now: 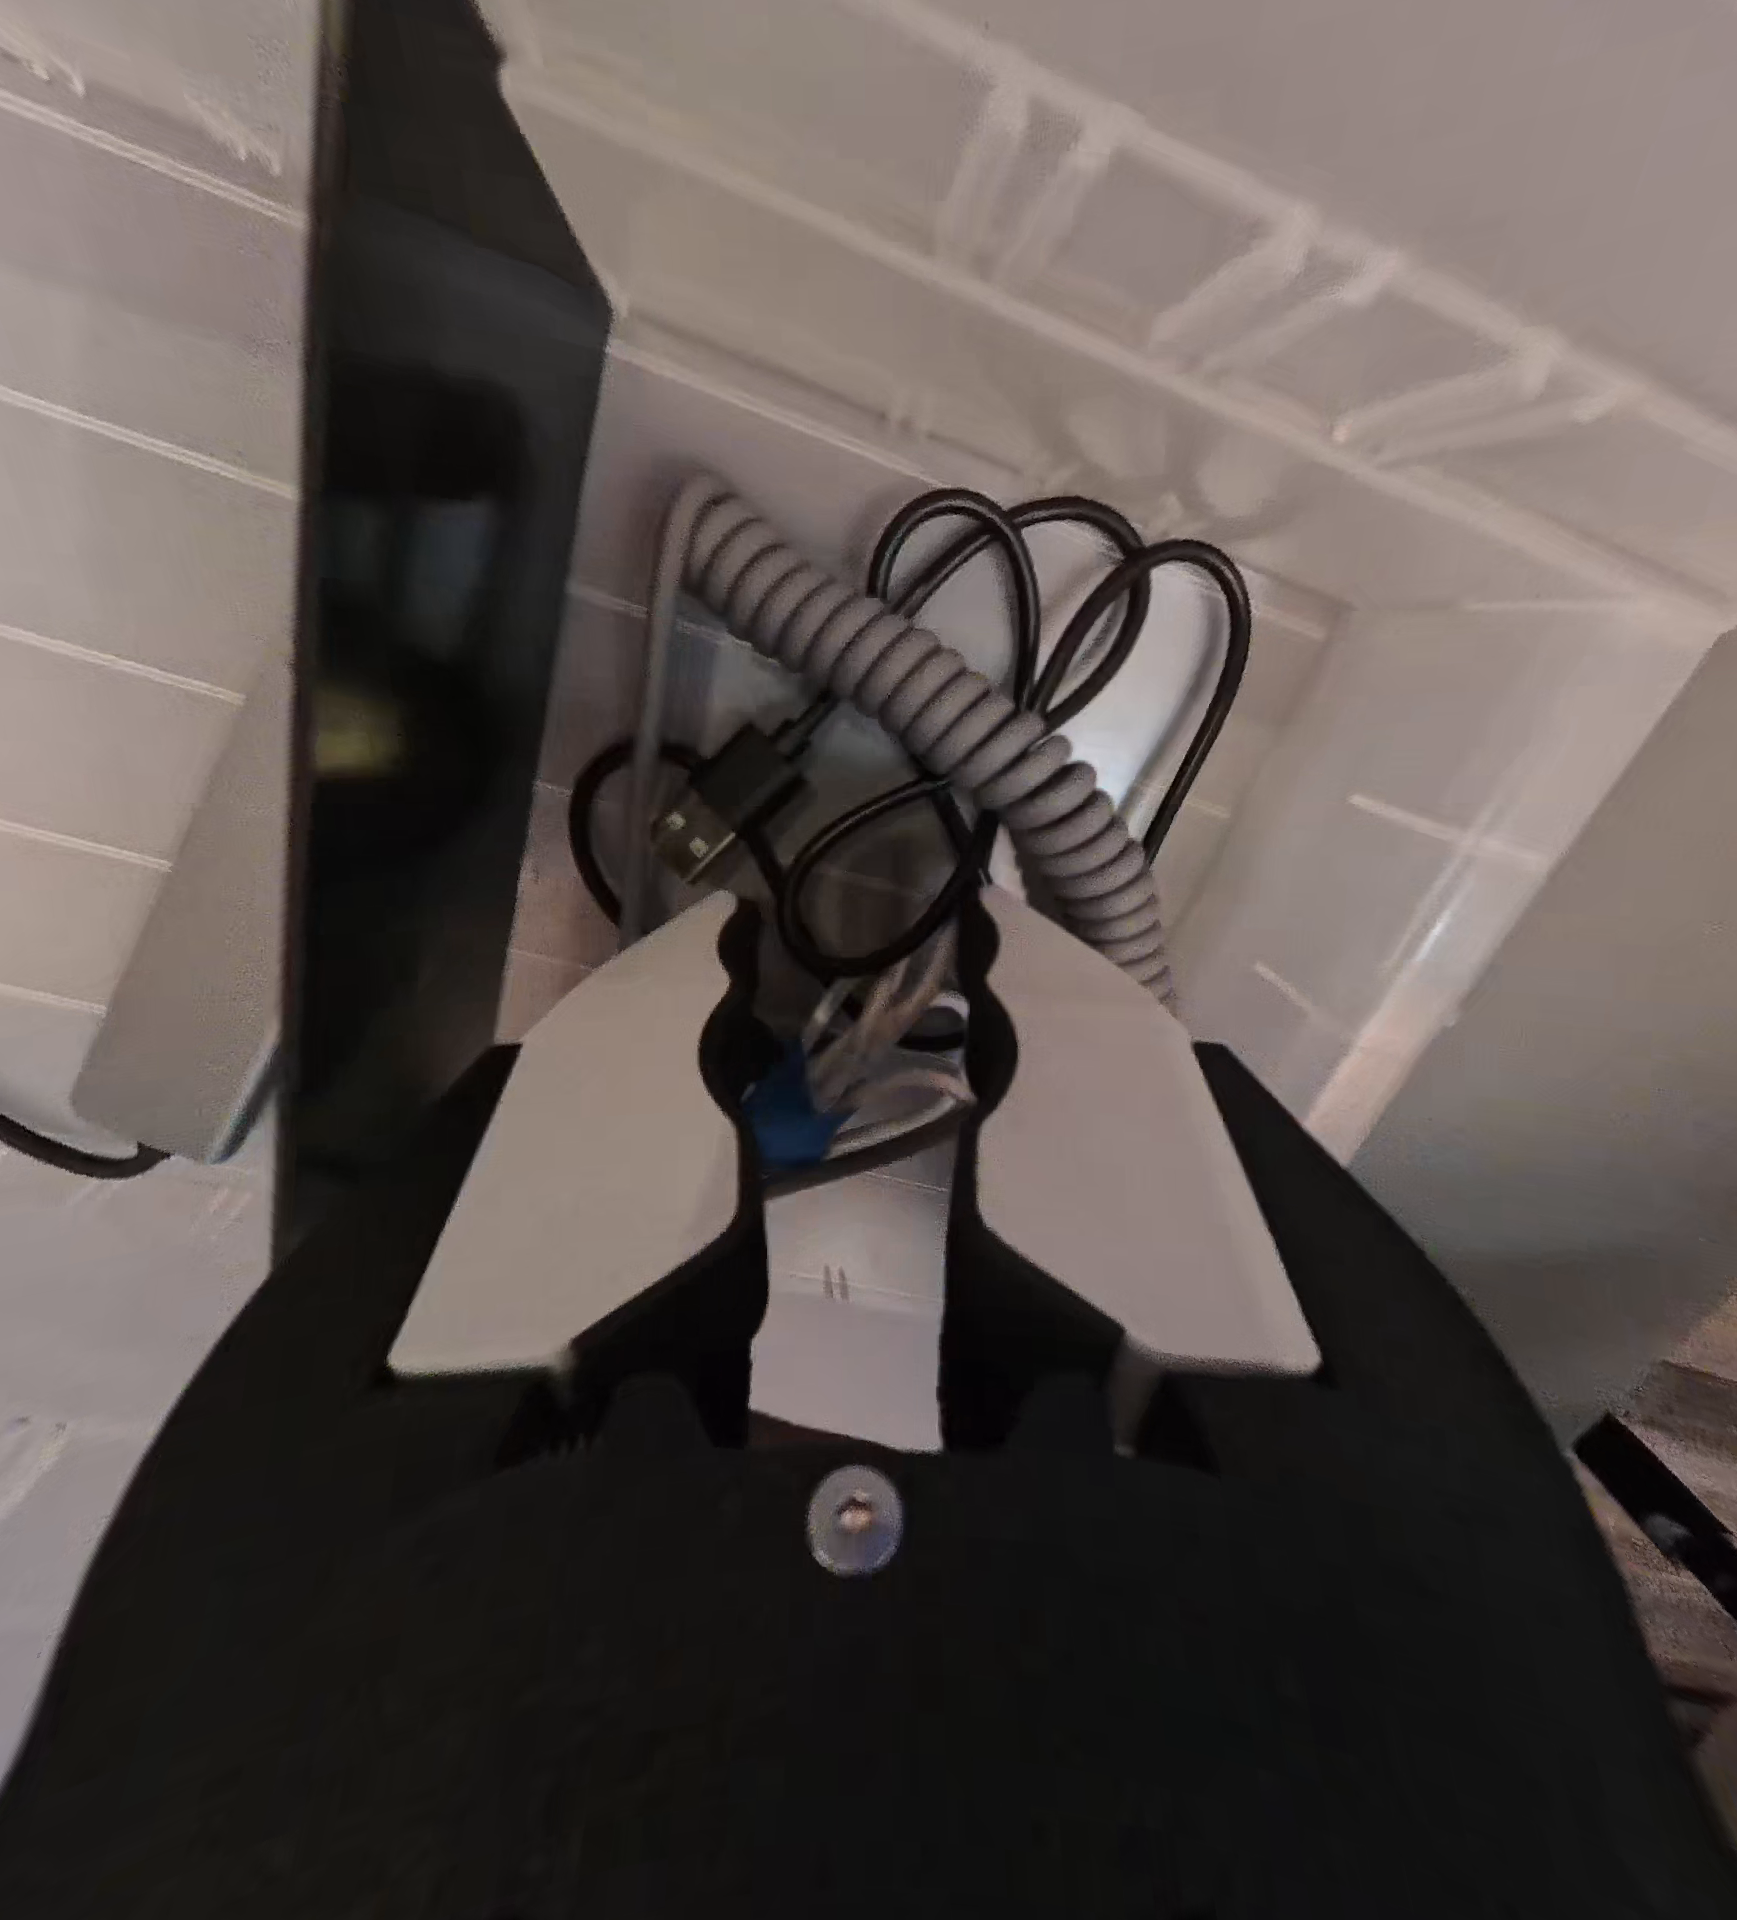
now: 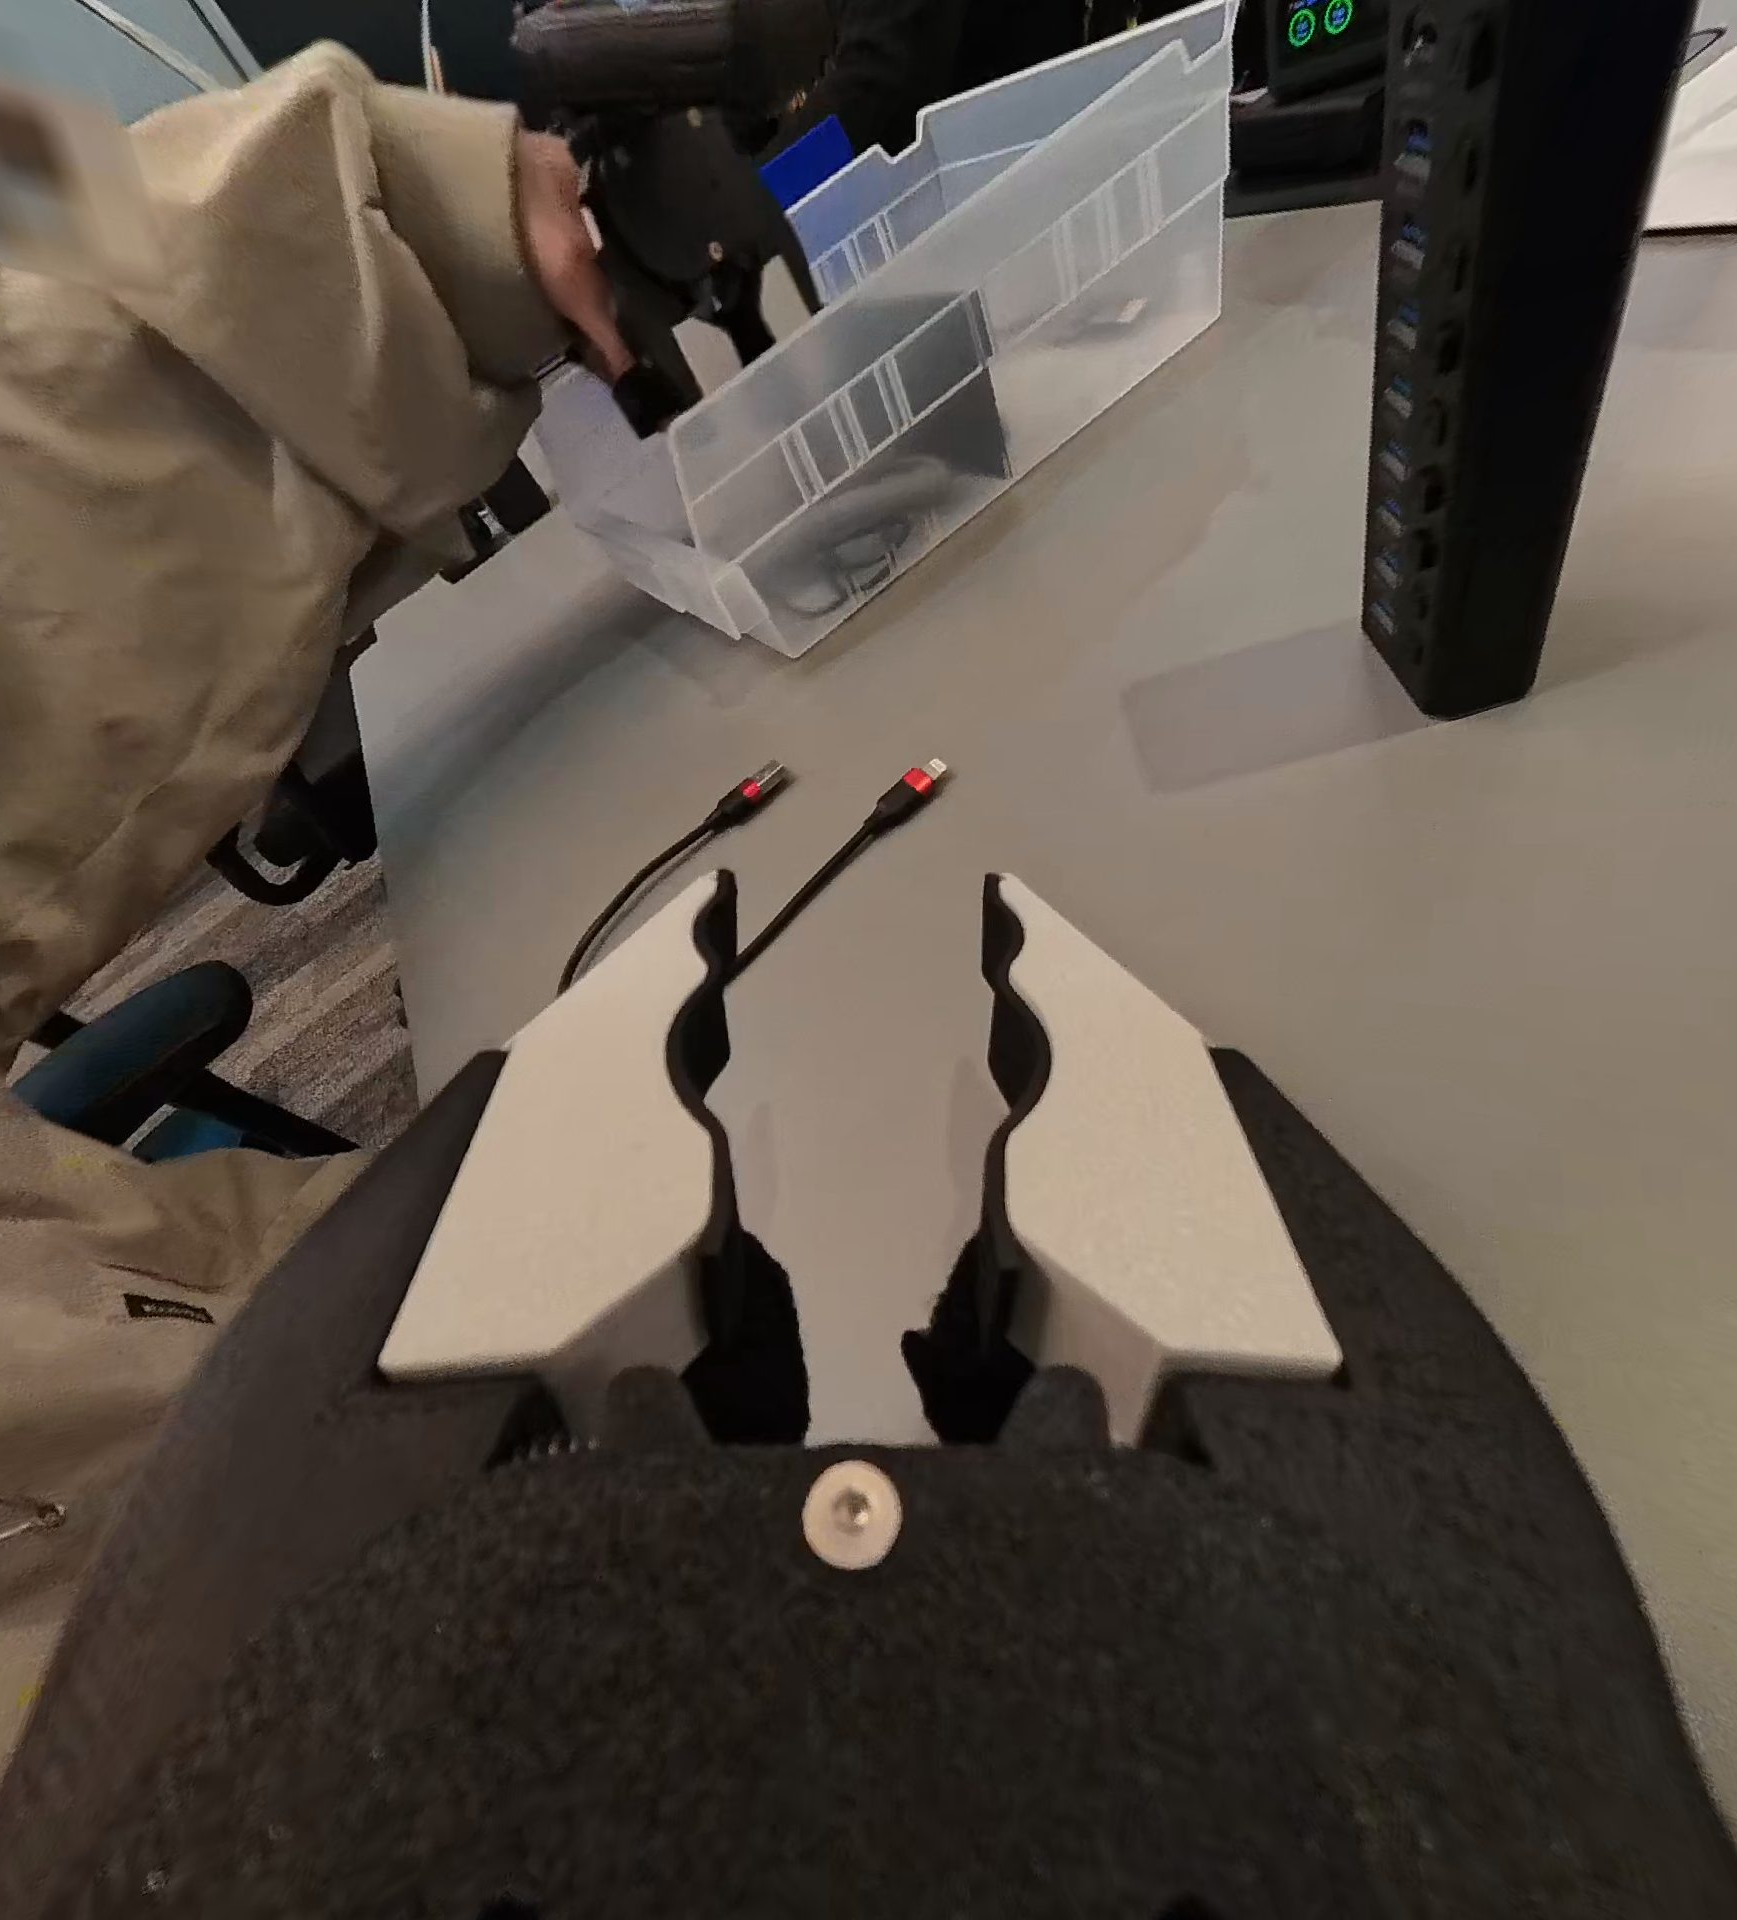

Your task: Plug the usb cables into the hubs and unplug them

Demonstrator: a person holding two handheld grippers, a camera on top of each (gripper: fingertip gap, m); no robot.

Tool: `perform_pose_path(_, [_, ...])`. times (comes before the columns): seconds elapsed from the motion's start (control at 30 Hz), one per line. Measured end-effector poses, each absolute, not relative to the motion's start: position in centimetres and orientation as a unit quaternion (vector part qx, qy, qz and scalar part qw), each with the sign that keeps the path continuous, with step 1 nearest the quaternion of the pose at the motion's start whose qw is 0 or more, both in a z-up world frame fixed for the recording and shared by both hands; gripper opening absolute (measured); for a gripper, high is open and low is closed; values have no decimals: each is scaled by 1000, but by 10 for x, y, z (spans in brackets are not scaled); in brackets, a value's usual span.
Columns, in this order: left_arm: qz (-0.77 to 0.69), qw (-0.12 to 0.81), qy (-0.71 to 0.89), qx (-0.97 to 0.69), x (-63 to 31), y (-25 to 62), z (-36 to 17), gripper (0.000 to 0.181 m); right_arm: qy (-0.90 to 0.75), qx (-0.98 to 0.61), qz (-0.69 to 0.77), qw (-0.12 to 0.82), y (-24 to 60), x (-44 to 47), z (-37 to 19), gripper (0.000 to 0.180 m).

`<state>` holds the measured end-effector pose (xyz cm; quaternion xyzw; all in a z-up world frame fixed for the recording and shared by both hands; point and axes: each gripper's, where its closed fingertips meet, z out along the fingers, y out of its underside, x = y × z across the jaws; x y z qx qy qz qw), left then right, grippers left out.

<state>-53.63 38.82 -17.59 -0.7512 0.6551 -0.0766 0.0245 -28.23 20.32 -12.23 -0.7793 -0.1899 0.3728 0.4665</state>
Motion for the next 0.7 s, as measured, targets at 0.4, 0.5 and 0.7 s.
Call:
perform_pose_path(0.4, [15,157,688,-709,-536,401,-99,6,-194,-781,381,456,200,-284,-125,47])
perform_pose_path(0.5, [39,231,680,-695,-536,405,-59,3,-198,-781,381,455,198,-286,-124,47])
perform_pose_path(0.7, [127,296,674,-665,-552,408,-16,3,-208,-780,377,454,193,-292,-123,47])
